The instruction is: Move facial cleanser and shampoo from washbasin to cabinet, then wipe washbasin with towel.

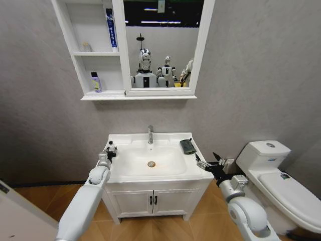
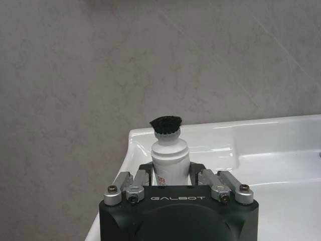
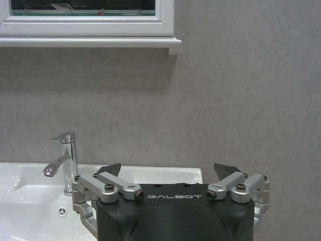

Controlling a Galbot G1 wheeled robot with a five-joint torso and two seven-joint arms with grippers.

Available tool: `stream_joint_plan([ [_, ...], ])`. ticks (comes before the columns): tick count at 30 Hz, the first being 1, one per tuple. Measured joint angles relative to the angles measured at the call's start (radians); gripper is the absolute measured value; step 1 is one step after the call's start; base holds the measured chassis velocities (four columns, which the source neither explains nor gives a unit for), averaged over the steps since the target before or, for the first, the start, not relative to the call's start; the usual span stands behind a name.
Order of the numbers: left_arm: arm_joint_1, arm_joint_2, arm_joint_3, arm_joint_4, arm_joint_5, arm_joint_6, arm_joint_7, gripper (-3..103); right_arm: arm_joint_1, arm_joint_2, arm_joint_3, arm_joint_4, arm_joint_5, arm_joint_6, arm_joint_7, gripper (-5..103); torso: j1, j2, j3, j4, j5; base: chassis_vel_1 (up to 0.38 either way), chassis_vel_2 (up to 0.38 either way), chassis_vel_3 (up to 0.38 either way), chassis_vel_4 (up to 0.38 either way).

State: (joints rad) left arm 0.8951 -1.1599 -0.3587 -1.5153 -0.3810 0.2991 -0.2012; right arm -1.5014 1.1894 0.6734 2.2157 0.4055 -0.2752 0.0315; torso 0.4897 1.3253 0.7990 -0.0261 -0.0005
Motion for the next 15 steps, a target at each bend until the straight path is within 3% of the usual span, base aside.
stream_joint_plan([
  [4, 0.008, 0.014, -0.003, -0.061, -0.052, 0.039, -0.034, 36, 0.000, 0.001, -0.006, 0.001, -0.003, 0.000, 0.001, 100, 0.000, 0.000, 0.000, 0.0000, -0.0001, 0.000, 0.000, 0.000, 0.000],
  [6, 0.018, 0.049, -0.002, -0.174, -0.097, 0.093, -0.097, 36, 0.000, 0.001, -0.008, 0.001, -0.006, -0.001, 0.001, 100, 0.000, 0.000, 0.000, -0.0001, 0.0000, 0.000, 0.000, 0.000, 0.000],
  [7, 0.018, 0.049, -0.002, -0.174, -0.097, 0.093, -0.097, 36, 0.000, 0.001, -0.008, 0.001, -0.006, -0.001, 0.001, 100, 0.000, 0.000, 0.000, -0.0001, 0.0000, 0.000, 0.000, 0.000, 0.000],
  [10, 0.026, 0.120, -0.018, -0.369, -0.185, 0.197, -0.158, 36, -0.002, 0.006, -0.008, 0.001, -0.011, -0.001, 0.001, 100, 0.000, 0.000, 0.000, 0.0000, 0.0002, 0.000, 0.000, 0.000, 0.000],
  [11, 0.026, 0.120, -0.018, -0.369, -0.185, 0.197, -0.158, 36, -0.002, 0.006, -0.008, 0.001, -0.011, -0.001, 0.001, 100, 0.000, 0.000, 0.000, 0.0000, 0.0002, 0.000, 0.000, 0.000, 0.000],
  [13, 0.008, 0.184, -0.038, -0.494, -0.304, 0.296, -0.219, 36, -0.006, 0.018, -0.007, 0.000, -0.018, -0.001, 0.001, 100, 0.000, 0.000, 0.000, 0.0002, -0.0002, 0.000, 0.000, 0.000, 0.000],
  [14, 0.008, 0.184, -0.038, -0.494, -0.304, 0.296, -0.219, 36, -0.006, 0.018, -0.007, 0.000, -0.018, -0.001, 0.001, 100, 0.000, 0.000, 0.000, 0.0002, -0.0002, 0.000, 0.000, 0.000, 0.000],
  [15, -0.027, 0.233, -0.047, -0.575, -0.402, 0.354, -0.282, 36, -0.010, 0.026, -0.007, -0.001, -0.023, -0.001, 0.001, 100, 0.000, 0.000, 0.000, 0.0001, 0.0002, 0.000, 0.000, 0.000, 0.000],
])
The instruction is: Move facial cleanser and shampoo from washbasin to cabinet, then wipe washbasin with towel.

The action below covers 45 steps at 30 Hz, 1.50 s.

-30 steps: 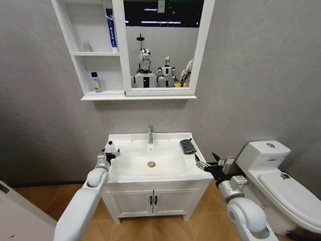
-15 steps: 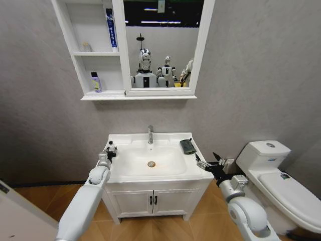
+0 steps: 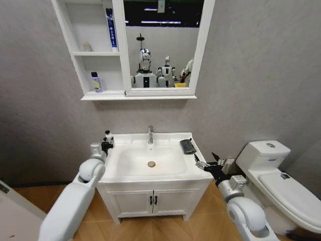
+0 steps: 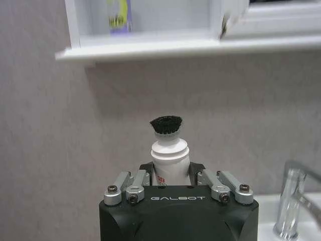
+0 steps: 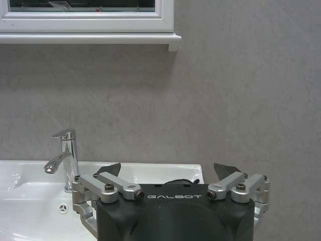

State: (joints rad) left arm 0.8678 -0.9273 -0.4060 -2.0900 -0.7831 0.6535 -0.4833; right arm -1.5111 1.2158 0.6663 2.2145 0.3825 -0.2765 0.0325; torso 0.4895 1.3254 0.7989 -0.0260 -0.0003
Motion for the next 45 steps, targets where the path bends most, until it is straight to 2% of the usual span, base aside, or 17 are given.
stream_joint_plan([
  [1, 0.000, 0.000, 0.000, 0.000, 0.000, 0.000, 0.000, 36, 0.000, 0.000, 0.000, 0.000, 0.000, 0.000, 0.000, 100, 0.000, 0.000, 0.000, 0.0000, 0.0000, 0.000, 0.000, 0.000, 0.000],
  [2, -0.037, 0.044, -0.006, -0.062, -0.086, 0.043, -0.052, 36, -0.003, 0.004, 0.000, -0.001, -0.004, 0.000, 0.000, 100, 0.000, 0.000, 0.000, -0.0002, 0.0002, 0.000, 0.000, 0.000, 0.000],
  [5, -0.128, 0.122, -0.011, -0.134, -0.208, 0.085, -0.097, 36, -0.006, 0.009, -0.001, -0.001, -0.008, 0.000, 0.000, 100, 0.000, 0.000, 0.000, 0.0000, 0.0000, 0.000, 0.000, 0.000, 0.000],
  [6, -0.128, 0.122, -0.011, -0.134, -0.208, 0.085, -0.097, 36, -0.006, 0.009, -0.001, -0.001, -0.008, 0.000, 0.000, 100, 0.000, 0.000, 0.000, 0.0000, 0.0000, 0.000, 0.000, 0.000, 0.000],
  [8, -0.222, 0.168, -0.002, -0.137, -0.265, 0.091, -0.102, 36, -0.008, 0.010, -0.001, 0.001, -0.010, 0.000, 0.000, 100, 0.000, 0.000, 0.000, -0.0001, -0.0001, 0.000, 0.000, 0.000, 0.000],
  [10, -0.369, 0.198, 0.029, -0.078, -0.308, 0.092, -0.089, 36, -0.007, 0.009, -0.001, 0.005, -0.011, -0.005, 0.000, 100, 0.000, 0.000, 0.000, -0.0002, -0.0001, 0.000, 0.000, 0.000, 0.000],
  [11, -0.369, 0.198, 0.029, -0.078, -0.308, 0.092, -0.089, 36, -0.007, 0.009, -0.001, 0.005, -0.011, -0.005, 0.000, 100, 0.000, 0.000, 0.000, -0.0002, -0.0001, 0.000, 0.000, 0.000, 0.000],
  [13, -0.478, 0.200, 0.063, -0.010, -0.312, 0.092, -0.047, 36, -0.004, 0.008, -0.006, 0.005, -0.011, -0.009, 0.000, 100, 0.000, 0.000, 0.000, -0.0002, -0.0002, 0.000, 0.000, 0.000, 0.000],
  [20, -0.688, 0.160, 0.205, 0.147, -0.283, 0.089, 0.041, 36, -0.001, 0.011, -0.014, 0.007, -0.017, -0.016, 0.000, 100, 0.000, 0.000, 0.000, -0.0002, 0.0000, 0.000, 0.000, 0.000, 0.000],
  [23, -0.799, 0.115, 0.285, 0.296, -0.215, 0.087, 0.104, 36, 0.003, 0.003, -0.014, 0.007, -0.013, -0.018, 0.000, 100, 0.000, 0.000, 0.000, -0.0004, -0.0002, 0.000, 0.000, 0.000, 0.000],
  [24, -0.799, 0.115, 0.285, 0.296, -0.215, 0.087, 0.104, 36, 0.003, 0.003, -0.014, 0.007, -0.013, -0.018, 0.000, 100, 0.000, 0.000, 0.000, -0.0004, -0.0002, 0.000, 0.000, 0.000, 0.000],
  [26, -0.864, 0.091, 0.309, 0.404, -0.138, 0.087, 0.185, 36, 0.006, -0.002, -0.014, 0.004, -0.011, -0.018, 0.000, 100, 0.000, 0.000, 0.000, -0.0005, 0.0002, 0.000, 0.000, 0.000, 0.000],
  [27, -0.903, 0.078, 0.321, 0.469, -0.077, 0.086, 0.254, 36, 0.009, -0.005, -0.015, 0.002, -0.007, -0.018, 0.000, 100, 0.000, 0.000, 0.000, -0.0004, 0.0000, 0.000, 0.000, 0.000, 0.000],
  [28, -0.903, 0.078, 0.321, 0.469, -0.077, 0.086, 0.254, 36, 0.009, -0.005, -0.015, 0.002, -0.007, -0.018, 0.000, 100, 0.000, 0.000, 0.000, -0.0004, 0.0000, 0.000, 0.000, 0.000, 0.000],
  [31, -0.969, 0.062, 0.337, 0.570, -0.030, 0.084, 0.324, 36, 0.023, -0.017, -0.026, -0.007, 0.006, -0.023, 0.000, 100, 0.000, 0.000, 0.000, 0.0000, 0.0000, 0.000, 0.000, 0.000, 0.000],
  [38, -1.029, 0.020, 0.378, 0.651, -0.011, 0.084, 0.377, 36, 0.027, -0.023, -0.028, -0.018, 0.009, -0.024, -0.003, 100, 0.000, 0.000, 0.000, -0.0001, 0.0000, 0.000, 0.000, 0.000, 0.000],
  [45, -1.071, -0.054, 0.416, 0.769, 0.035, 0.083, 0.391, 36, 0.025, -0.044, -0.019, -0.015, 0.030, -0.022, -0.004, 100, 0.000, 0.000, 0.000, -0.0004, 0.0002, 0.000, 0.000, 0.000, 0.000],
])
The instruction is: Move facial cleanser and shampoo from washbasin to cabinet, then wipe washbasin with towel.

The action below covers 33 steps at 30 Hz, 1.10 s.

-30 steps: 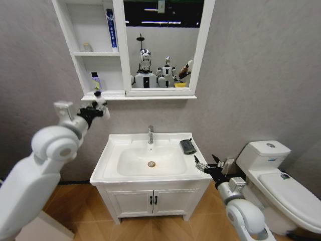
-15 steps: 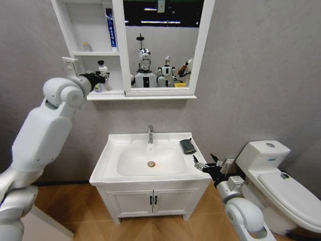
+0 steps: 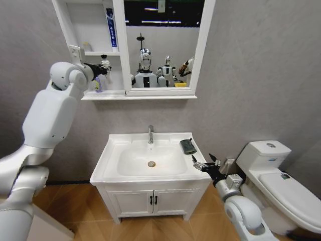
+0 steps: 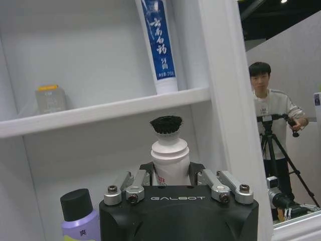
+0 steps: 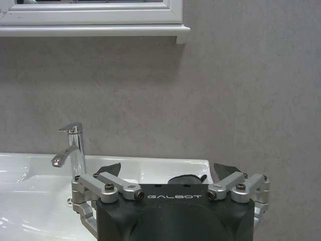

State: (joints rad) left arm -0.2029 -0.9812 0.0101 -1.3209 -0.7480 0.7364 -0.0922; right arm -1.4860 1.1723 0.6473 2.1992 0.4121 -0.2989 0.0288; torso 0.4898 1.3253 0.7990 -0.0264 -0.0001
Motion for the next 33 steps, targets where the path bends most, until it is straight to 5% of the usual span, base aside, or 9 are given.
stream_joint_plan([
  [33, -0.010, -0.083, 0.003, 0.157, 0.107, -0.021, -0.022, 36, -0.005, -0.037, 0.019, -0.020, 0.037, 0.034, -0.026, 100, 0.000, 0.000, 0.000, 0.0003, -0.0002, 0.000, 0.000, 0.000, 0.000],
])
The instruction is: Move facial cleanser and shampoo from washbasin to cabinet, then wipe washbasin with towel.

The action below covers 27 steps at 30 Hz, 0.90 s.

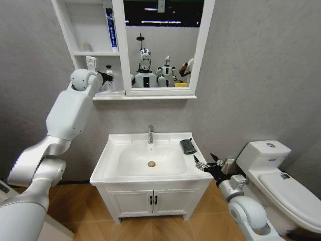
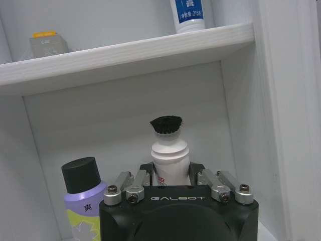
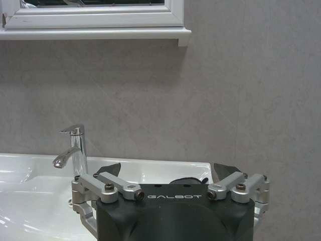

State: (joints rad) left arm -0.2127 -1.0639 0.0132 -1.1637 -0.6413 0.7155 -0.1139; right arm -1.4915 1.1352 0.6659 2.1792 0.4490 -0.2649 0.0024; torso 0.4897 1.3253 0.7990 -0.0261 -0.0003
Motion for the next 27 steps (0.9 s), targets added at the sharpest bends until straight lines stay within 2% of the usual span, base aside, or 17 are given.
stream_joint_plan([
  [1, 0.002, 0.003, 0.000, -0.003, 0.000, 0.000, 0.000, 33, 0.000, -0.002, 0.000, 0.000, 0.001, 0.000, 0.000, 100, 0.000, 0.000, 0.000, 0.0000, 0.0000, 0.000, 0.000, 0.000, 0.000],
  [3, 0.003, 0.005, 0.000, -0.005, 0.000, -0.001, -0.002, 36, 0.000, -0.005, 0.000, -0.001, 0.002, 0.000, 0.000, 100, 0.000, 0.000, 0.000, 0.0001, 0.0000, 0.000, 0.000, 0.000, 0.000],
  [4, 0.005, 0.005, 0.000, -0.006, 0.000, -0.005, -0.007, 42, 0.000, -0.008, 0.000, -0.003, 0.002, 0.000, 0.000, 100, 0.000, 0.000, 0.000, 0.0000, 0.0000, 0.000, 0.000, 0.000, 0.000],
  [5, 0.007, 0.005, 0.000, -0.008, 0.000, -0.011, -0.010, 42, 0.000, -0.009, 0.000, -0.003, 0.003, 0.000, 0.000, 100, 0.000, 0.000, 0.000, 0.0000, 0.0000, 0.000, 0.000, 0.000, 0.000],
  [7, 0.012, 0.004, 0.001, -0.013, -0.003, -0.016, -0.011, 53, 0.000, -0.009, 0.000, -0.004, 0.003, 0.000, 0.001, 100, 0.000, 0.000, 0.000, 0.0000, 0.0000, 0.000, 0.000, 0.000, 0.000],
  [8, 0.012, 0.004, 0.001, -0.013, -0.003, -0.016, -0.011, 53, 0.000, -0.009, 0.000, -0.004, 0.003, 0.000, 0.001, 100, 0.000, 0.000, 0.000, 0.0000, 0.0000, 0.000, 0.000, 0.000, 0.000],
  [10, 0.017, 0.003, 0.002, -0.023, -0.009, -0.017, -0.012, 64, 0.001, -0.010, 0.000, -0.004, 0.005, 0.000, 0.002, 100, 0.000, 0.000, 0.000, 0.0000, 0.0000, 0.000, 0.000, 0.000, 0.000],
  [12, 0.018, 0.002, 0.002, -0.025, -0.012, -0.018, -0.012, 64, 0.002, -0.011, 0.000, -0.004, 0.006, 0.000, 0.002, 100, 0.000, 0.000, 0.000, -0.0001, 0.0000, 0.000, 0.000, 0.000, 0.000],
  [13, 0.019, 0.002, 0.002, -0.029, -0.016, -0.018, -0.012, 74, 0.002, -0.012, 0.000, -0.003, 0.008, 0.000, 0.003, 100, 0.000, 0.000, 0.000, 0.0000, 0.0000, 0.000, 0.000, 0.000, 0.000],
  [14, 0.019, 0.003, 0.003, -0.034, -0.021, -0.018, -0.012, 80, 0.002, -0.013, 0.002, -0.003, 0.010, 0.000, 0.004, 100, 0.000, 0.000, 0.000, 0.0000, 0.0000, 0.000, 0.000, 0.000, 0.000],
  [15, 0.019, 0.003, 0.003, -0.034, -0.021, -0.018, -0.012, 80, 0.002, -0.013, 0.002, -0.003, 0.010, 0.000, 0.004, 100, 0.000, 0.000, 0.000, 0.0000, 0.0000, 0.000, 0.000, 0.000, 0.000],
  [18, 0.019, 0.008, 0.004, -0.039, -0.029, -0.016, -0.012, 95, -0.003, -0.014, 0.005, -0.003, 0.011, 0.003, 0.005, 100, 0.000, 0.000, 0.000, 0.0000, 0.0000, 0.000, 0.000, 0.000, 0.000],
  [21, 0.018, 0.013, 0.007, -0.047, -0.037, -0.014, -0.013, 100, -0.005, -0.012, 0.005, -0.003, 0.012, 0.004, 0.005, 100, 0.000, 0.000, 0.000, 0.0000, 0.0000, 0.000, 0.000, 0.000, 0.000],
  [27, 0.017, 0.029, 0.007, -0.079, -0.067, -0.009, -0.027, 100, -0.008, -0.007, 0.004, -0.003, 0.011, 0.004, 0.006, 100, 0.000, 0.000, 0.000, 0.0000, 0.0000, 0.000, 0.000, 0.000, 0.000],
])
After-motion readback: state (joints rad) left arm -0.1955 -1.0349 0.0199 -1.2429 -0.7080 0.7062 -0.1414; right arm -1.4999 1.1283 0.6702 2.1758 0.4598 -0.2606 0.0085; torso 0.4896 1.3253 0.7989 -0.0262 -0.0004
